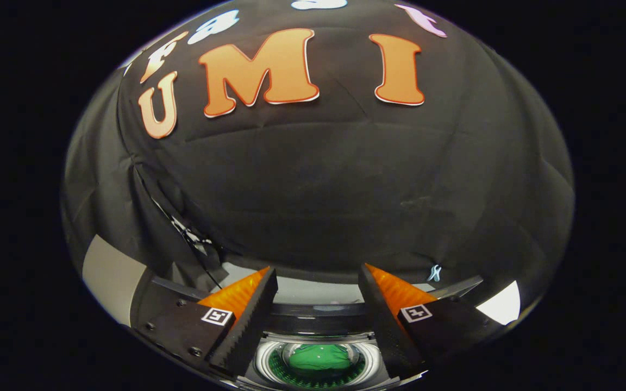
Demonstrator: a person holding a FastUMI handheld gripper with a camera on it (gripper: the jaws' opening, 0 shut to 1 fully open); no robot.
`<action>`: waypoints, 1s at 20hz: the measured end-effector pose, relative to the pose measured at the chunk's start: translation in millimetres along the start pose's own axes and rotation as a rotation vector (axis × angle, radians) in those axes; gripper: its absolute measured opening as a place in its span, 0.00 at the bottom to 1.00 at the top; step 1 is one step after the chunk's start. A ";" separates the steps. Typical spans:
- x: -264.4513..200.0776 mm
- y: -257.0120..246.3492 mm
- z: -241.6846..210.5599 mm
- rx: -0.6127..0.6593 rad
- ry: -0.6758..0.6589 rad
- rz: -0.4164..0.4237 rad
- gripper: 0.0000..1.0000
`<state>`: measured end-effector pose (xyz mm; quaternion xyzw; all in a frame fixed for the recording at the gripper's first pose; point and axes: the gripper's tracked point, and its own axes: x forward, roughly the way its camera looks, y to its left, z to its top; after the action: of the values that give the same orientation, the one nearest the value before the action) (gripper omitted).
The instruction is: Put the clothes into the washing machine and then close the washing machine lid.
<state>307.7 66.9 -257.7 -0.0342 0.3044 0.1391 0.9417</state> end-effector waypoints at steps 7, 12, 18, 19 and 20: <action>-34.7 0.9 -19.7 -0.017 -0.040 0.012 0.97; -63.3 2.3 -44.7 -0.015 -0.030 0.017 0.97; -96.8 1.1 -86.7 0.002 -0.026 0.001 0.99; -100.7 0.9 -96.4 0.004 -0.016 0.002 0.99; -105.0 0.5 -107.0 0.012 -0.004 0.002 0.99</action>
<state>165.7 26.2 -283.4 -0.0279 0.3035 0.1385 0.9423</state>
